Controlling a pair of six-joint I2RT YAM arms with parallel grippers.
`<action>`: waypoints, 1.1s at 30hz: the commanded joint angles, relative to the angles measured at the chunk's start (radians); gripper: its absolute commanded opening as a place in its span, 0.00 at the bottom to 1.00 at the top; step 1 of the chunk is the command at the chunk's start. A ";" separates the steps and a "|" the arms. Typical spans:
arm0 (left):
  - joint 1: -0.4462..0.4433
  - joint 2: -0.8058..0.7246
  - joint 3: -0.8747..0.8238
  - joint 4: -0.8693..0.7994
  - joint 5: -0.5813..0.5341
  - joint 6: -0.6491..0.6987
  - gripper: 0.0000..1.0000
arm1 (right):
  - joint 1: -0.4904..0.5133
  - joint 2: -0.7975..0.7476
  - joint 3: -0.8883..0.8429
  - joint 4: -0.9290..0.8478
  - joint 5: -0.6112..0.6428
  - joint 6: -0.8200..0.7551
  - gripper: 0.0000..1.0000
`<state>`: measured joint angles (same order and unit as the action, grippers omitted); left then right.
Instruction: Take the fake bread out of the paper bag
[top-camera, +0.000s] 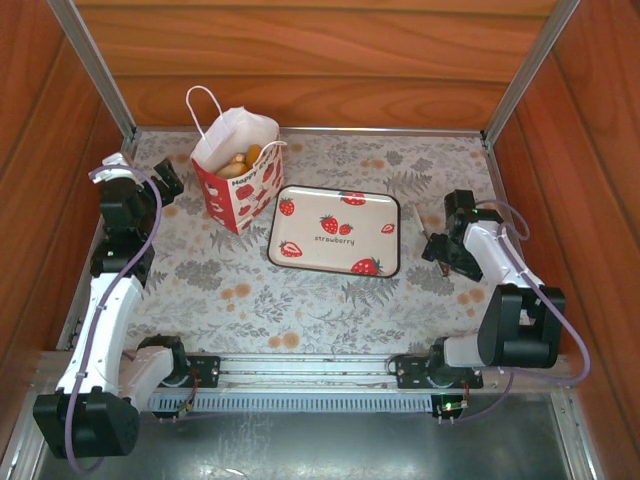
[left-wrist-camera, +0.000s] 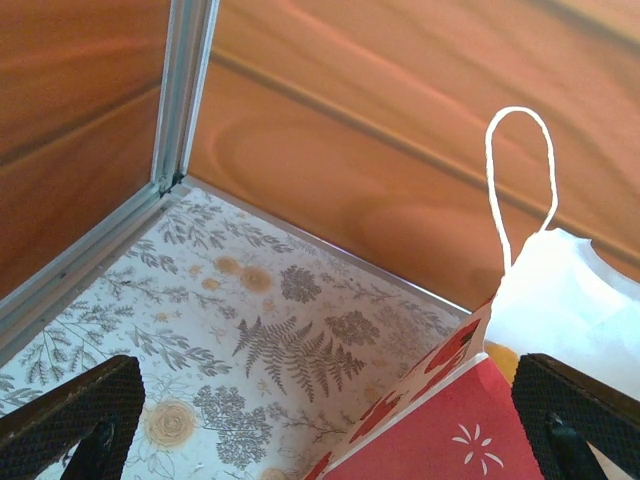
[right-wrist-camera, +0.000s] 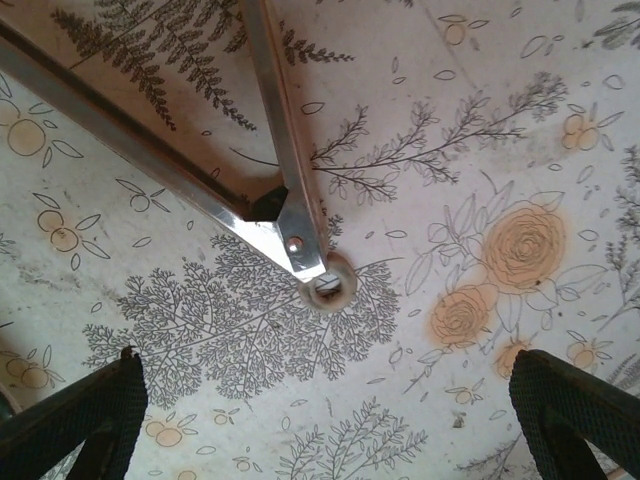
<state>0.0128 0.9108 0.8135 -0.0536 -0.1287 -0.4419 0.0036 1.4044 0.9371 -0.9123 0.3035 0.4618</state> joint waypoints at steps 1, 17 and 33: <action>-0.004 -0.010 -0.002 0.002 -0.004 0.014 1.00 | -0.019 0.062 -0.005 0.029 -0.037 -0.022 1.00; -0.003 -0.014 0.009 0.002 0.033 0.032 1.00 | -0.115 0.417 0.207 0.118 -0.128 -0.121 0.91; -0.003 0.000 0.021 0.000 0.033 0.038 1.00 | -0.141 0.572 0.354 0.169 -0.295 -0.209 0.66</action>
<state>0.0128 0.9077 0.8135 -0.0536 -0.1062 -0.4164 -0.1318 1.9331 1.2766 -0.8112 0.0826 0.2749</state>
